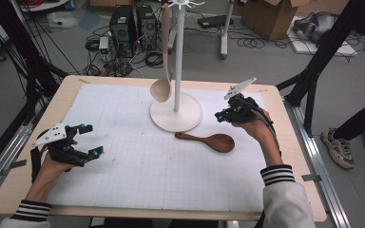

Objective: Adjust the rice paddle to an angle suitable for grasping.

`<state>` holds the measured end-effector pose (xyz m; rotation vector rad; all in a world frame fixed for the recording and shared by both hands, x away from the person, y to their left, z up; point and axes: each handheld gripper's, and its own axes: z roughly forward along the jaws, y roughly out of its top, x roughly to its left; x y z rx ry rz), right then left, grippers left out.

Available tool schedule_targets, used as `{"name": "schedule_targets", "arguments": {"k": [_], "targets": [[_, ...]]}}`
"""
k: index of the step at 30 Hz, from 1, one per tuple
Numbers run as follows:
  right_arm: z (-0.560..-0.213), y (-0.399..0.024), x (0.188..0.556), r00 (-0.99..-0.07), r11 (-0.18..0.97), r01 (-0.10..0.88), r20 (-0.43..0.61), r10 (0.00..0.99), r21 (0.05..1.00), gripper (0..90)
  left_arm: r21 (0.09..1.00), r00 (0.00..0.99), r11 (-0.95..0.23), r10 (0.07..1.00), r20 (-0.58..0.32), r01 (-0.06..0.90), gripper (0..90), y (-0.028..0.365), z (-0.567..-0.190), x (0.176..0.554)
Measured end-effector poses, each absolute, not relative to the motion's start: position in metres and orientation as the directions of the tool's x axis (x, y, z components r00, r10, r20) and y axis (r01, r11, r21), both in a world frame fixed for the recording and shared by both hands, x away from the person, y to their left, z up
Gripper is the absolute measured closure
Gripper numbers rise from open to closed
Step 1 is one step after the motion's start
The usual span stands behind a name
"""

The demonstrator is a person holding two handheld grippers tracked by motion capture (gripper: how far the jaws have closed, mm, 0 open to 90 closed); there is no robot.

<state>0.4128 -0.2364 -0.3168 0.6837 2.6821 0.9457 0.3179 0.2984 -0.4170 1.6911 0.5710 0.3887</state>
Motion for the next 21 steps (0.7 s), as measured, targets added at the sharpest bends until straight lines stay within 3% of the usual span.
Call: {"name": "schedule_targets", "arguments": {"k": [21], "targets": [[-0.356,-0.211,0.435,-0.865,0.791,0.406,-0.086,0.494,0.458,90.0,0.979,0.823,-0.125,0.565,-0.062,0.16,1.7,0.298,-0.417,0.317]]}}
